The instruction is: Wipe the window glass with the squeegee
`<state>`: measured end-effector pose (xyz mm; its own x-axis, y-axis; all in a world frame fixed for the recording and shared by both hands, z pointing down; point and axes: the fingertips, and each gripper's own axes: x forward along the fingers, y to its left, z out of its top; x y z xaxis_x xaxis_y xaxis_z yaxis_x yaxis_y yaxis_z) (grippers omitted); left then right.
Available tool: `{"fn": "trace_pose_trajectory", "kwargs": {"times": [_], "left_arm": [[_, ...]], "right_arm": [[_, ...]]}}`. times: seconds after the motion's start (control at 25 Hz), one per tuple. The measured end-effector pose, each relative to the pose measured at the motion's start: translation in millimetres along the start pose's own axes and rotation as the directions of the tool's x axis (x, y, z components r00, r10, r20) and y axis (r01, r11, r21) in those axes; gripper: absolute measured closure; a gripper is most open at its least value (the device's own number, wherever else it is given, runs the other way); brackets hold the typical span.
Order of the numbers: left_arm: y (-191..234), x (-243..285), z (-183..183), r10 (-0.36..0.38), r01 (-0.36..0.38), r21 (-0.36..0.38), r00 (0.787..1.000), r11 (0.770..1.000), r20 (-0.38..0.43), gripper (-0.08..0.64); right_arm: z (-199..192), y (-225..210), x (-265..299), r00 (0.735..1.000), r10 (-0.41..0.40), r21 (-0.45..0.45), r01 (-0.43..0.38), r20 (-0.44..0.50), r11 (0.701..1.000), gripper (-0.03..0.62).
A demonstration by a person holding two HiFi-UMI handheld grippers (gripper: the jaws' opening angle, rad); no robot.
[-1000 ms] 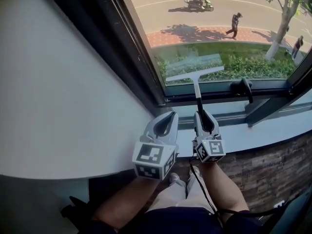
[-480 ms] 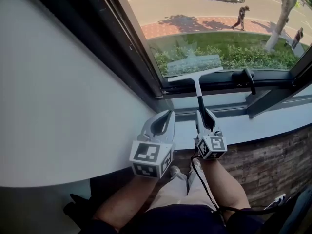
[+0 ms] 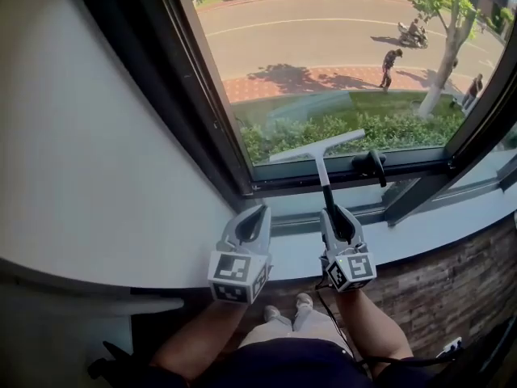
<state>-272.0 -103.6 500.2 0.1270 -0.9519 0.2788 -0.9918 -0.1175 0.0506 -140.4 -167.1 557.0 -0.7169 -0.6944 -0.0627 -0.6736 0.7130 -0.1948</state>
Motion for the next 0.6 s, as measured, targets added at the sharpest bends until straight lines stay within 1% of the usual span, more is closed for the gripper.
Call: {"fn": "trace_pose_trajectory", "kwargs": {"times": [0.08, 0.16, 0.24, 0.36, 0.48, 0.6], "left_arm": [[-7.3, 4.2, 13.8, -0.021, 0.019, 0.03, 0.999, 0.999, 0.041, 0.555], [-9.5, 5.1, 22.1, -0.031, 0.028, 0.036, 0.997, 0.999, 0.066, 0.555], [-8.8, 3.3, 24.5, -0.03, 0.028, 0.034, 0.997, 0.999, 0.076, 0.555], [-4.4, 2.8, 22.0, -0.025, 0.024, 0.008, 0.997, 1.0, 0.07, 0.555], [-3.5, 10.2, 21.2, -0.032, 0.033, -0.015, 0.997, 0.999, 0.064, 0.555], [-7.8, 17.3, 32.0, -0.05, 0.052, -0.038, 0.997, 0.998, 0.067, 0.555]], "right_arm": [[12.4, -3.6, -3.1, 1.0, 0.015, -0.039, -0.015, 0.003, 0.999, 0.488], [25.8, -8.9, -6.0, 1.0, 0.024, -0.069, -0.023, 0.011, 0.997, 0.488], [41.1, -18.6, -10.7, 0.999, 0.016, -0.09, -0.013, 0.029, 0.996, 0.488], [54.9, -38.4, -15.6, 0.999, -0.014, -0.109, 0.02, 0.051, 0.994, 0.488], [55.2, -54.6, -13.4, 0.998, -0.039, -0.102, 0.045, 0.056, 0.994, 0.488], [54.6, -65.0, -4.5, 0.998, -0.049, -0.094, 0.053, 0.045, 0.994, 0.488]]}}
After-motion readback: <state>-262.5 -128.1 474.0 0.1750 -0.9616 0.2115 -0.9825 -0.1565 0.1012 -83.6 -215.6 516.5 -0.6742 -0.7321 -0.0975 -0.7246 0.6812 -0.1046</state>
